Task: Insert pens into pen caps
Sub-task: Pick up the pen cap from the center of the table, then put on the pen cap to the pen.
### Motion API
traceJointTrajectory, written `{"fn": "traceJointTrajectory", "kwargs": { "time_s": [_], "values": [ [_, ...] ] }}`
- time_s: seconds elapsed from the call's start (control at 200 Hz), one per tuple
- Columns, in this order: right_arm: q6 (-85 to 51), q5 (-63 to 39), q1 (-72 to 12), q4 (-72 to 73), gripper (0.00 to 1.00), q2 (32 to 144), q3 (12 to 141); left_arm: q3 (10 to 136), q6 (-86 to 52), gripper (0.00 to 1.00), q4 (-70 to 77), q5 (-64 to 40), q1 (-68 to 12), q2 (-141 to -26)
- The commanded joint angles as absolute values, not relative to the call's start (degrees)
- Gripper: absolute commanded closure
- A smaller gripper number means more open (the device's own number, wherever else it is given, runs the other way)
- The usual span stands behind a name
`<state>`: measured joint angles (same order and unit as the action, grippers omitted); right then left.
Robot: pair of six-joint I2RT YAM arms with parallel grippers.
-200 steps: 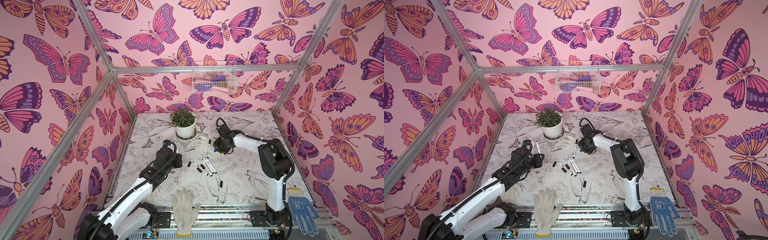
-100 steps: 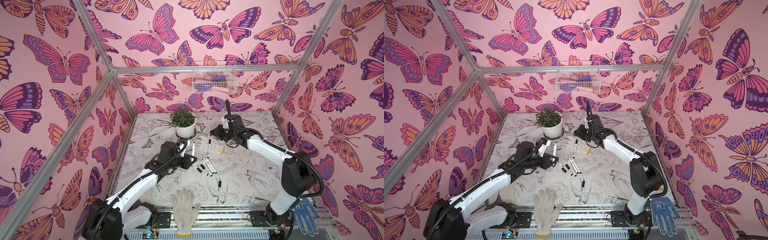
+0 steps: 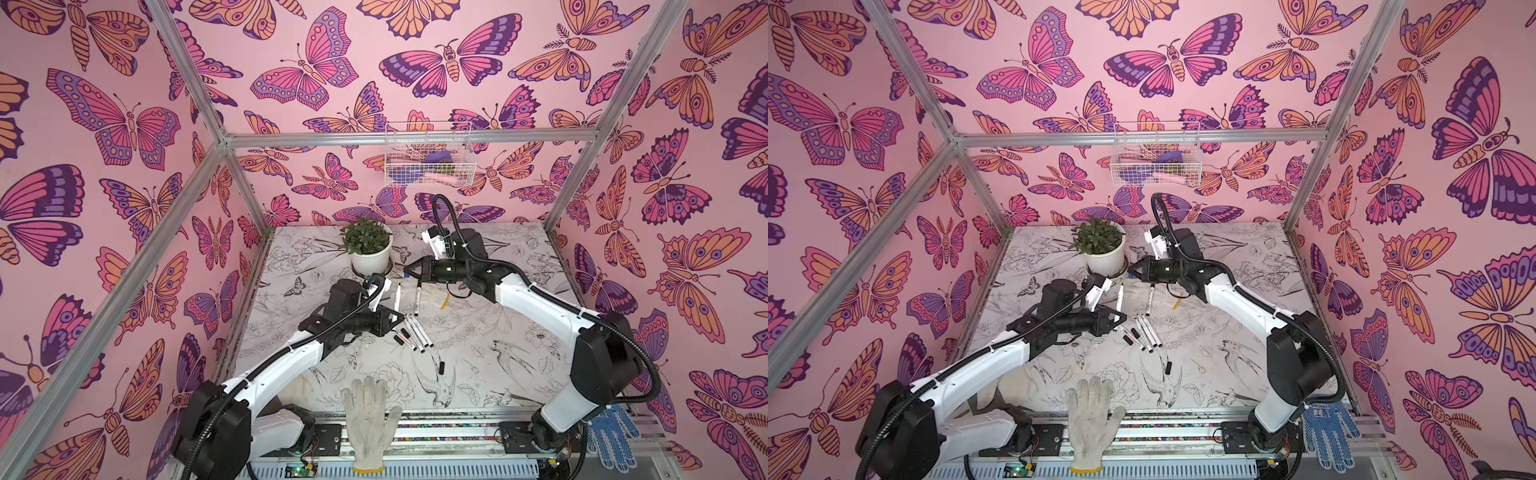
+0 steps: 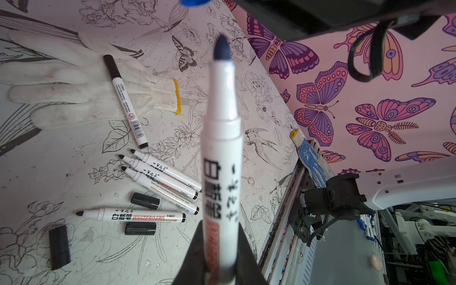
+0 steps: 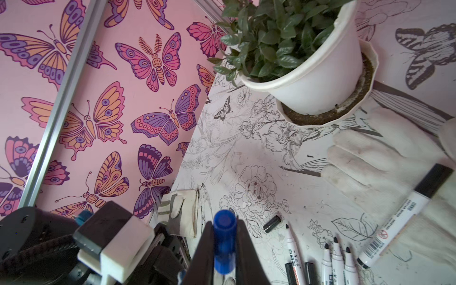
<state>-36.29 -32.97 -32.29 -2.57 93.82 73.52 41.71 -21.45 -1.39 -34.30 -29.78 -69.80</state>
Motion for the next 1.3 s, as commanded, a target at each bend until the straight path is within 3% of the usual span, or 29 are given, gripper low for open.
{"fn": "traceJointTrajectory", "kwargs": {
  "time_s": [0.0, 1.047, 1.297],
  "values": [
    [-35.6, -34.7, -32.6, 0.5, 0.99, 91.8, 72.7, 42.7, -21.7, 1.00, 0.2, -34.9, -30.7, -70.8],
    [-35.4, -37.5, -34.1, -0.8, 1.00, 90.7, 70.6, 42.6, -22.8, 1.00, 4.3, -31.6, -30.9, -71.4],
    [-34.0, -37.5, -34.1, -0.8, 1.00, 90.4, 69.6, 40.4, -30.0, 1.00, 15.5, -29.4, -30.7, -71.2]
  ]
}}
